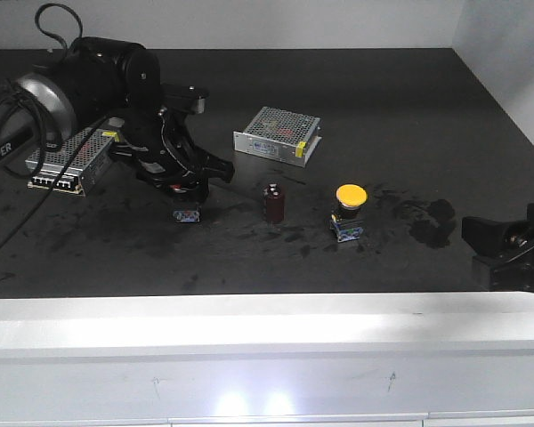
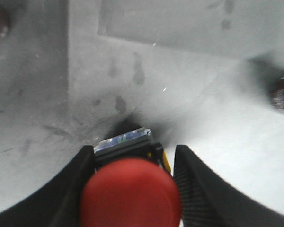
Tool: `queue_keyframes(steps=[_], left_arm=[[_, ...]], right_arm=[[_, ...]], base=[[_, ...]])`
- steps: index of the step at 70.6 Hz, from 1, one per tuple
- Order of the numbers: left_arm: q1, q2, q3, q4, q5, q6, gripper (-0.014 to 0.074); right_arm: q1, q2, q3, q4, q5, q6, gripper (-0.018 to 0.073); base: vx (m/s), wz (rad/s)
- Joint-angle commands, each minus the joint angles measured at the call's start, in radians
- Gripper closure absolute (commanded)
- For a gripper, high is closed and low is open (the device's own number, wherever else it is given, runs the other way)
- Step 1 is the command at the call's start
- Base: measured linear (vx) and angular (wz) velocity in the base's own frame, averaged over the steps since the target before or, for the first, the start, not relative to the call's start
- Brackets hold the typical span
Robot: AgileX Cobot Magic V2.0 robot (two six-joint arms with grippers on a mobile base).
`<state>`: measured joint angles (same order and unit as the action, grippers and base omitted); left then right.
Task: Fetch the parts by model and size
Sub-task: 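Grasp the red-capped switch with the left gripper and lift it away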
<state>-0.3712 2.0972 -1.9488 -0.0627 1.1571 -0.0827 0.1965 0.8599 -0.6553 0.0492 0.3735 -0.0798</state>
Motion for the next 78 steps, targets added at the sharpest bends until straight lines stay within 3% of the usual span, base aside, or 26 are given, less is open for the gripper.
queue_keyframes(steps=[1,6,26,53,78], left_arm=[[-0.011,-0.109,-0.030,-0.011,-0.044,-0.001,0.0533],[-0.020,-0.139,-0.030,-0.004,-0.056,0.020,0.0606],[-0.074,-0.302,0.030,0.063,-0.113,0.040,0.0605],[-0.077,-0.754,0.571,0.094,-0.405,0.039,0.0605],[-0.077,-1.228,0.975,0.094,-0.537,0.040,0.0603]], right_arm=[[-0.001,-0.003,-0.035,-0.002,-0.048,-0.007,0.0062],[-0.001,-0.003,-0.035,-0.001,-0.042,-0.007,0.0062],[-0.001,-0.003,-0.035,0.001,-0.042,-0.007,0.0062],[-0.001,-0.003,-0.035,0.001,-0.042,-0.007,0.0062],[-0.001,-0.003,-0.035,0.002,-0.044,-0.007,0.0062]], base=[[0.00,0.00],[0.00,0.00],[0.00,0.00],[0.00,0.00],[0.00,0.00]])
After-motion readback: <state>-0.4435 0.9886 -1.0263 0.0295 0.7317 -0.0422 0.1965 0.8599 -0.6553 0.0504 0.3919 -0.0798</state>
